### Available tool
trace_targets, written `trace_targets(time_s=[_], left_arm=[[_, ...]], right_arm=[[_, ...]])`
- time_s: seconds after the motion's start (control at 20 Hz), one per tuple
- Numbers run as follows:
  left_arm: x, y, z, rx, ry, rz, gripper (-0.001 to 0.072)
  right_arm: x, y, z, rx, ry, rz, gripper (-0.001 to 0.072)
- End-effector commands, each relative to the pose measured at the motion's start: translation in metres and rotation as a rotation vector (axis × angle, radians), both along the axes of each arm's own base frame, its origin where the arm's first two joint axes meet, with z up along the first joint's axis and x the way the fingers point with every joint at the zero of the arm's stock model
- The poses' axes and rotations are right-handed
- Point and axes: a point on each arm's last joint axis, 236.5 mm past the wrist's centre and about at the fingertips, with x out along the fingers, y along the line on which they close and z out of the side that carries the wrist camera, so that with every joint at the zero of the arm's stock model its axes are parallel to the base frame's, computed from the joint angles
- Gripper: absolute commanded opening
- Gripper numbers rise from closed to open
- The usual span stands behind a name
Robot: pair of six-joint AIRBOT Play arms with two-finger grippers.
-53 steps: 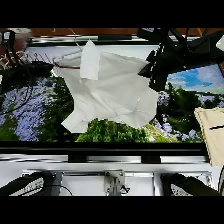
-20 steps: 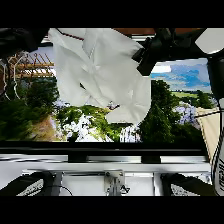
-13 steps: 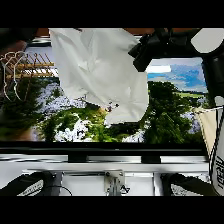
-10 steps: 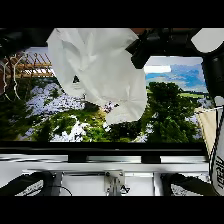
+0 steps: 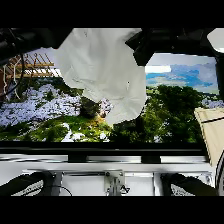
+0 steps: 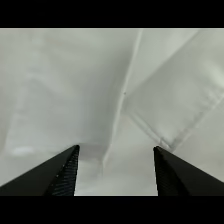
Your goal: Fold the shirts.
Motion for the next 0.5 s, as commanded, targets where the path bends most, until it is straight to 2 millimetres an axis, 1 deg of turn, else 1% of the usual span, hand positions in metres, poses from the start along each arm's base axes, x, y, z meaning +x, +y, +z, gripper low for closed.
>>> trace_targets(time_s=[0.0,0.1,0.15,0.25,0.3,0.35,0.4,0.45], left_arm=[[0.001,0.010,0.030,-0.013,-0.078,0.034,0.0568],[0.005,0.022,0.062,-0.059,-0.163,0.096,0.0567],[0.006,0.031,0.085,-0.093,-0.222,0.138,0.0568],[0.002,0.050,0.131,-0.162,-0.340,0.218,0.0551],[-0.002,0.060,0.151,-0.194,-0.392,0.252,0.0538],[-0.008,0.067,0.169,-0.220,-0.438,0.278,0.0538],[-0.012,0.072,0.180,-0.230,-0.464,0.289,0.0538],[-0.016,0.074,0.185,-0.218,-0.478,0.289,0.0538]], right_arm=[[-0.025,0.001,0.000,0.003,0.074,0.030,0.0068],[-0.038,0.002,0.000,0.023,0.132,0.040,0.0068],[-0.042,0.003,0.005,0.045,0.141,0.035,0.0068],[-0.046,0.001,0.024,0.082,0.096,0.021,0.0069],[-0.045,-0.004,0.040,0.107,0.042,-0.007,0.0069],[-0.040,-0.013,0.061,0.135,-0.032,-0.057,0.0069],[-0.035,-0.027,0.081,0.167,-0.096,-0.131,0.0069],[-0.028,-0.048,0.100,0.195,-0.151,-0.236,0.0069]])
